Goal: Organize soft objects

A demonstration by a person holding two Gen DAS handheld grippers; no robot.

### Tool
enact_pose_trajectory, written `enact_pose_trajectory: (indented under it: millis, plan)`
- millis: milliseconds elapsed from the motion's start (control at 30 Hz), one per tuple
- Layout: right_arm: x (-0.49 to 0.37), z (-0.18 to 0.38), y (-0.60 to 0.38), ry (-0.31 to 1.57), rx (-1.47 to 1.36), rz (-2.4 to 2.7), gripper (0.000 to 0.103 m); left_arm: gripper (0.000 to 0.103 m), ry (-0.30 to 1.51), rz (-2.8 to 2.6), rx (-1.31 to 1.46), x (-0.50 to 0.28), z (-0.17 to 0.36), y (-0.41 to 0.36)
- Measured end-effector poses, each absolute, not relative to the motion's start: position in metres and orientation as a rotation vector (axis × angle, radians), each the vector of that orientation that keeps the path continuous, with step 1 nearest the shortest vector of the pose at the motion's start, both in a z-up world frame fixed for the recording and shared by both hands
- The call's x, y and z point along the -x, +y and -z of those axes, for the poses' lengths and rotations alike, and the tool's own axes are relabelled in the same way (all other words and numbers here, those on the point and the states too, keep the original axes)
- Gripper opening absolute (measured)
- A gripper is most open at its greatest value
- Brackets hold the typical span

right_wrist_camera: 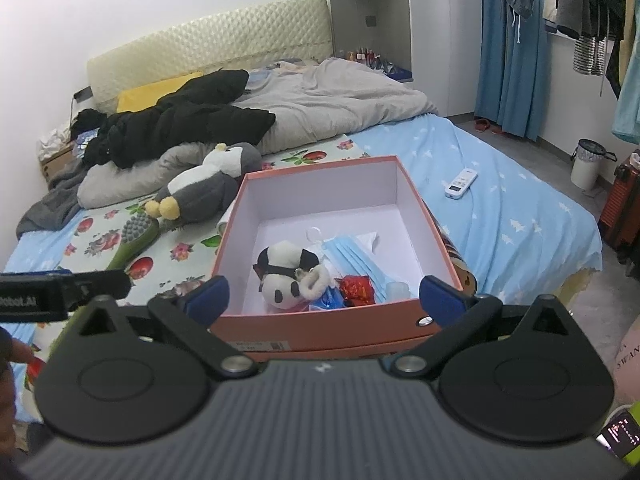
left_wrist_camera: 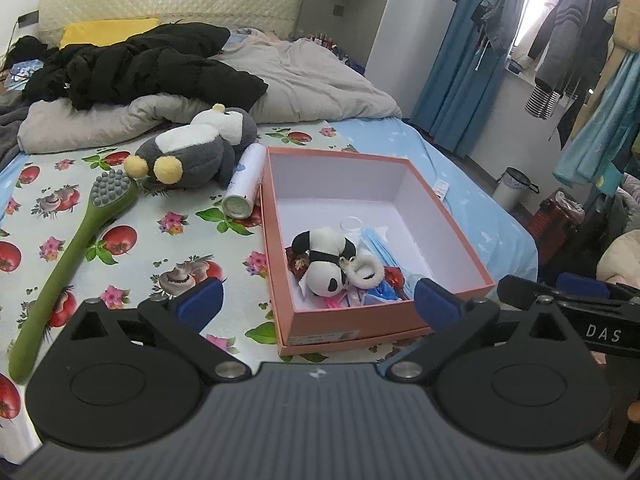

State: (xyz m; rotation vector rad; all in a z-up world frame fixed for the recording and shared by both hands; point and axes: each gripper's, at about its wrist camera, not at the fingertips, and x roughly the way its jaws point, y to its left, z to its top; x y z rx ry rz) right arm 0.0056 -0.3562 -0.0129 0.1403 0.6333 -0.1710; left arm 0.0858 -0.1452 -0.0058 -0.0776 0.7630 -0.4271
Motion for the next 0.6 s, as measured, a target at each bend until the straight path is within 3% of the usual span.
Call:
enact_pose_trajectory:
  millis: [600]
  plan:
    - [-0.0086,0.0123,-0.3559,0.640,-0.142,0.164,0.103,0.103,0.774,0.405,0.068,-0.0900,0.0040,-0.1449]
